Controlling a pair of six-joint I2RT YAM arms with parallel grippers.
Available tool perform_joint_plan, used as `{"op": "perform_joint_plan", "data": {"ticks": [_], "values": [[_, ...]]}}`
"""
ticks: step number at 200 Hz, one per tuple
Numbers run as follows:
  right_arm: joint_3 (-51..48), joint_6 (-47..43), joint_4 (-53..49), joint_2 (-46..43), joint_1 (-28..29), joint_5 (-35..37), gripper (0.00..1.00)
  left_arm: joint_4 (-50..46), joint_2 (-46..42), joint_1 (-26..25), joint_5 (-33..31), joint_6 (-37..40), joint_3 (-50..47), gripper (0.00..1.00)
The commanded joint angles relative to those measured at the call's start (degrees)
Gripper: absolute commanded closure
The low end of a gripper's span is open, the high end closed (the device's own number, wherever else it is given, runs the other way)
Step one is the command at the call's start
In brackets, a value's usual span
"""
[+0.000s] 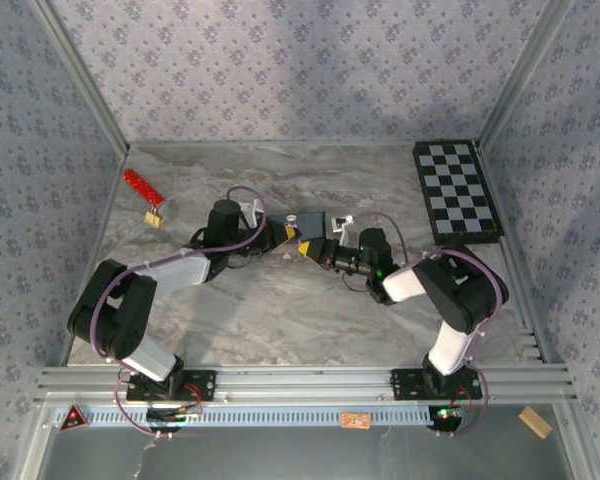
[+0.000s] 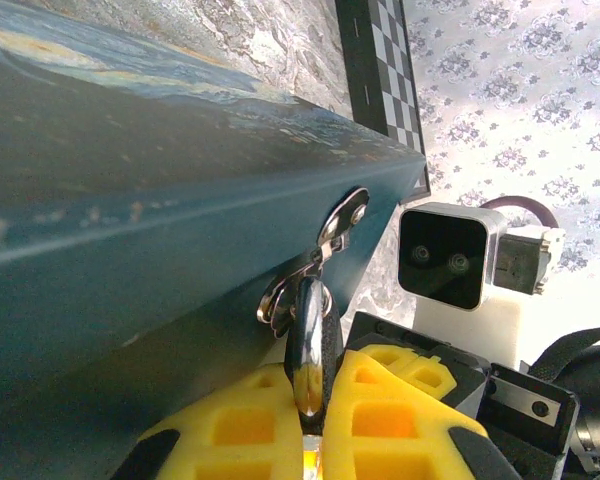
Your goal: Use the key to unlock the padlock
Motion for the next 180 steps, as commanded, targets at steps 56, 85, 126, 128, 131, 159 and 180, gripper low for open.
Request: {"op": "perform_joint_plan", "data": {"ticks": [56,85,126,128,131,159,180], "values": [[1.21,-2.0,9.46,0.11,-3.24,-0.9,1.0,-1.04,-1.67,-5.44,14.63,3.99,1.62,1.0],[0.2,-6.18,4.45,-1.44,-4.12,0.08,1.0,-1.99,-1.61,-5.2,14.72,4.22,2.26,1.0],[0.62,-8.6,0.22,-2.5,-4.27,0.34,1.0,-2.0,-1.24,-5.11,14.81,3.89,2.8,1.0],[0.61,-8.57,0.05,-2.56,-4.29,0.35,1.0,-1.93,-1.25,-5.12,14.81,3.86,2.83,1.0],[0.67,-8.51,-0.26,-2.54,-4.3,0.43,1.0,-1.93,-1.17,-5.09,14.9,3.86,2.81,1.0],[0.99,-6.51,0.49,-2.45,-4.94,0.18,1.0,-2.1,-1.07,-5.12,15.51,4.16,2.81,1.0],[1.42,-5.74,-0.82,-1.88,-6.29,0.18,1.0,-2.29,-0.9,-5.09,16.2,4.2,3.15,1.0]]}}
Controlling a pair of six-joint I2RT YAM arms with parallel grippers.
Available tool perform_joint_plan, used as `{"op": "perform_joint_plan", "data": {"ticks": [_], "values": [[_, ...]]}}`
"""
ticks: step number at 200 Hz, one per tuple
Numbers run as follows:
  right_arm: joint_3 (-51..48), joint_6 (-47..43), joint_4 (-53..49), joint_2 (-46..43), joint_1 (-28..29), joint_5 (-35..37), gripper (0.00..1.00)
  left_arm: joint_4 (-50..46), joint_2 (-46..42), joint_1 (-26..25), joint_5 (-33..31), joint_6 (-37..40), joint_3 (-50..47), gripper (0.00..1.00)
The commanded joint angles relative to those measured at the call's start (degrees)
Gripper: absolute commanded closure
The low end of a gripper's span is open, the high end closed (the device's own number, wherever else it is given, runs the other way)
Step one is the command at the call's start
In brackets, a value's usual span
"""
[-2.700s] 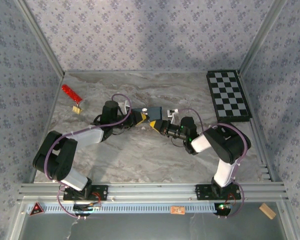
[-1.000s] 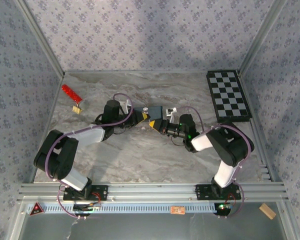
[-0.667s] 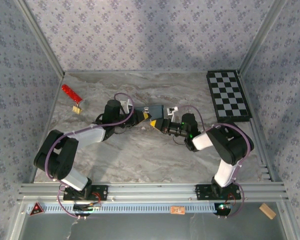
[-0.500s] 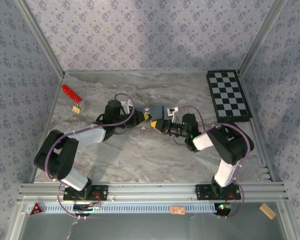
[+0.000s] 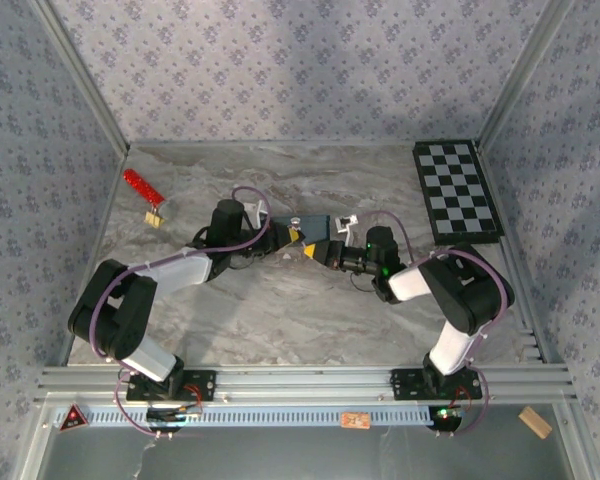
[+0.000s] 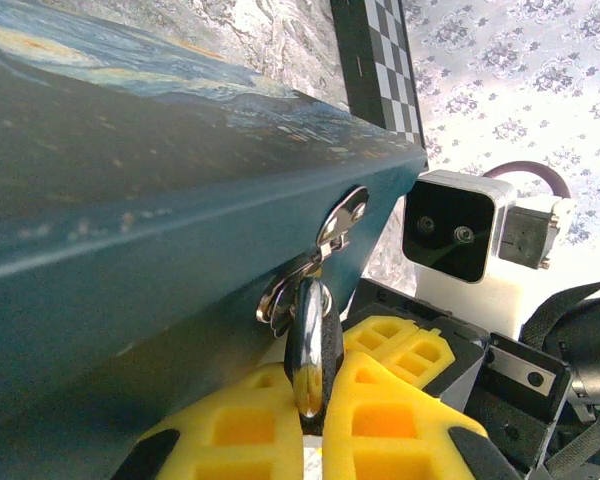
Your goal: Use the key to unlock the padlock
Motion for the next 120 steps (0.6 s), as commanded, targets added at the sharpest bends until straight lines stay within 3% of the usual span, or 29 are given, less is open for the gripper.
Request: {"op": "perform_joint_plan", "data": {"ticks": [1,88,120], "values": [[2.63,0.86,1.17,-0.56,-2.68,6.01,1.0,0.19,-0.88,-4.04,14.72,2.21,2.01,1.0],[5.12,-9.03,-15.26,-8.91,0.86,12.56,1.0,-1.06,-0.27,-4.79,14.6,2.85,2.93,1.0],[6.23,-5.35,-10.48,-6.8,0.65,8.28,1.0,-0.72,0.17,-5.43,14.96,2.91,3.47,1.0]]}}
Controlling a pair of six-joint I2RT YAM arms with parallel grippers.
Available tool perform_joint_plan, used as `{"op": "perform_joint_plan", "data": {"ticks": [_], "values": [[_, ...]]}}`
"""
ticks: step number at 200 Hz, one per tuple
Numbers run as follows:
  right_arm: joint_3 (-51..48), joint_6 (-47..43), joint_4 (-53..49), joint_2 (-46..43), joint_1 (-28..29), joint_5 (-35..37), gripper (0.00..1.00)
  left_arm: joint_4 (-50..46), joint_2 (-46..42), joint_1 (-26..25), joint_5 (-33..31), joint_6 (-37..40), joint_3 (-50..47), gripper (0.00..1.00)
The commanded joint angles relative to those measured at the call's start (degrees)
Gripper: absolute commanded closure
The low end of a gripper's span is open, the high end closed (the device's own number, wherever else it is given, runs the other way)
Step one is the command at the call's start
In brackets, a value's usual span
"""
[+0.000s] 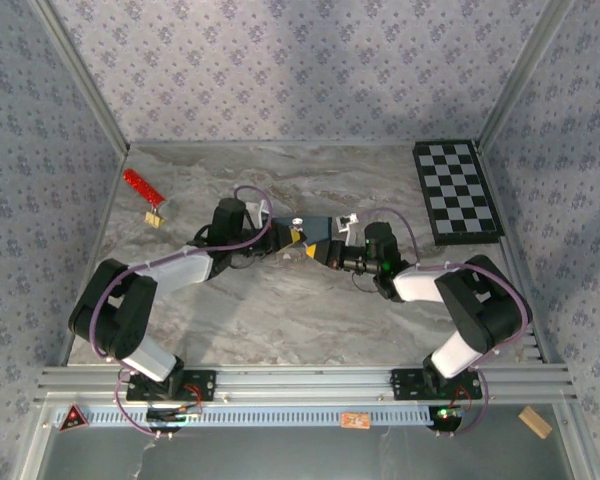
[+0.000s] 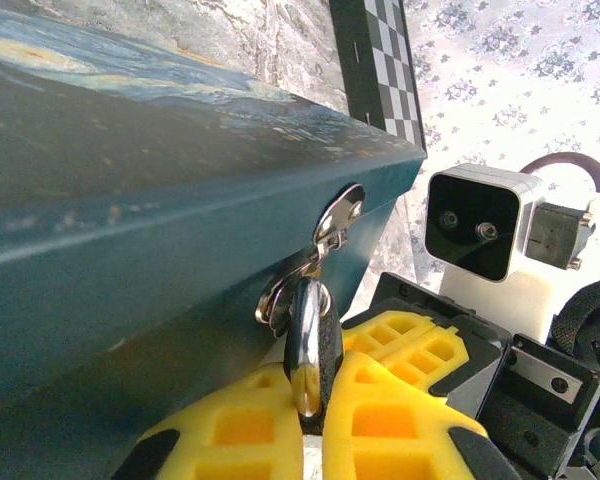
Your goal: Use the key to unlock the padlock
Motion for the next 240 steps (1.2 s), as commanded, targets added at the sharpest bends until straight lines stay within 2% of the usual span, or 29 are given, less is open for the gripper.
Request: {"op": "perform_joint_plan", "data": {"ticks": [1,36,57,93,135,183,240], "values": [[4.63,1.3,6.09,1.02,-0.45,3.83,1.0,1.19,-0.11,-5.12,14.04,2.21,2.2,1.0],[4.9,16.89,25.62,9.92,-1.28,-0.32,1.0,2.08,-0.24,-5.79,14.3,2.04,2.1,1.0],[4.94,20.78,29.89,11.66,-1.41,-0.35,1.0,2.22,-0.35,-5.81,14.45,2.15,1.77,1.0],[4.59,18.57,27.69,10.3,-2.27,-1.38,1.0,2.14,-0.27,-5.86,15.33,2.53,1.76,1.0],[3.71,13.91,22.56,8.66,-7.05,-3.99,1.0,0.01,-0.81,-5.81,16.41,4.12,1.76,1.0],[5.81,2.52,7.31,5.36,-3.62,-1.57,1.0,-0.69,-0.55,-5.88,16.32,4.28,2.47,1.0],[7.36,3.09,9.03,7.6,-4.02,-2.15,1.0,-0.82,0.28,-5.96,16.45,4.0,2.99,1.0]]}}
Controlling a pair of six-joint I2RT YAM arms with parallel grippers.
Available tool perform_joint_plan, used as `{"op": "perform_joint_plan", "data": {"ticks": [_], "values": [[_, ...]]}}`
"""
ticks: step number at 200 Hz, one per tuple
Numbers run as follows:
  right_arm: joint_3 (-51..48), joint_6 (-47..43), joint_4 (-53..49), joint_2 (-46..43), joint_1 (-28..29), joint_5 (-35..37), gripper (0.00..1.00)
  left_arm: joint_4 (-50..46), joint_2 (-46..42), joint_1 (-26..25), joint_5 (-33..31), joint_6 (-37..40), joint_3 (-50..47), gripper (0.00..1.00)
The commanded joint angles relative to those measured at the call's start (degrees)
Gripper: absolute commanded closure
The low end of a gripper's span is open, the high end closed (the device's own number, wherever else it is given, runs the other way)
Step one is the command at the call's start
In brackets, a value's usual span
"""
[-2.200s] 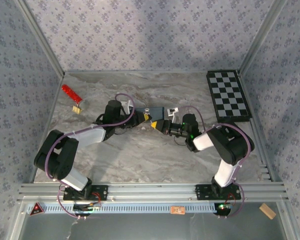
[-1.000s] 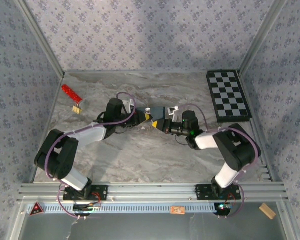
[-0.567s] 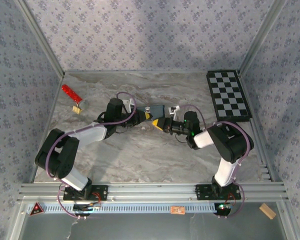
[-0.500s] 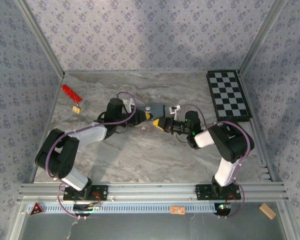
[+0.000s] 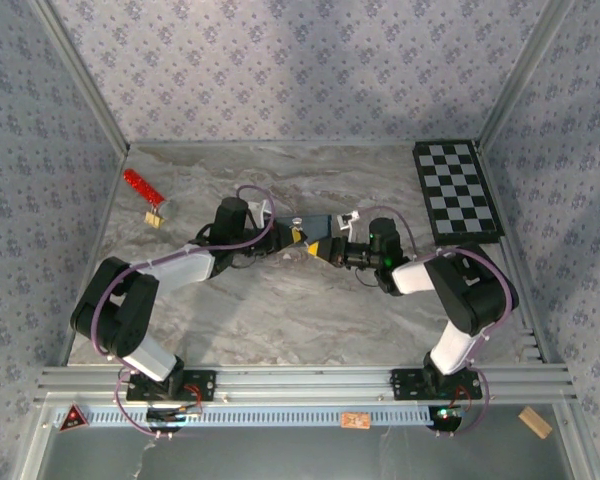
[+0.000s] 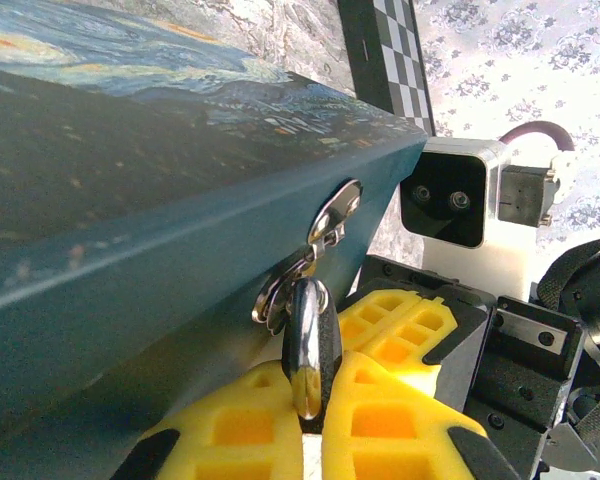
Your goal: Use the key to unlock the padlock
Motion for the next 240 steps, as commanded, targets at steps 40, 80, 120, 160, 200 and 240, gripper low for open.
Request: {"op": "perform_joint_plan", "data": {"ticks": [40,80,120,160,200,240], "values": [[5.72,-4.67,-4.71,-2.93,1.92,10.23,1.0,-3.75,-1.18,-5.41,14.41,4.86,2.49,1.0],[1.76,-6.33,-10.02,-6.66,3.99,14.04,1.0,-5.17,0.03,-5.37,11.81,5.79,2.58,1.0],[-1.57,-1.64,-1.2,-4.7,5.28,14.51,1.0,-2.99,1.67,-5.8,14.31,4.43,2.17,1.0],[-4.02,0.31,4.2,-3.42,5.85,13.63,1.0,-8.53,1.25,-6.92,15.68,8.89,0.89,1.0],[-6.3,-0.68,1.65,-5.77,8.65,16.04,1.0,-8.65,1.67,-7.14,14.24,9.81,-0.71,1.0],[-9.3,-0.73,0.08,-7.0,9.7,18.05,1.0,-5.31,3.6,-7.42,14.44,8.84,-1.9,1.0]]}}
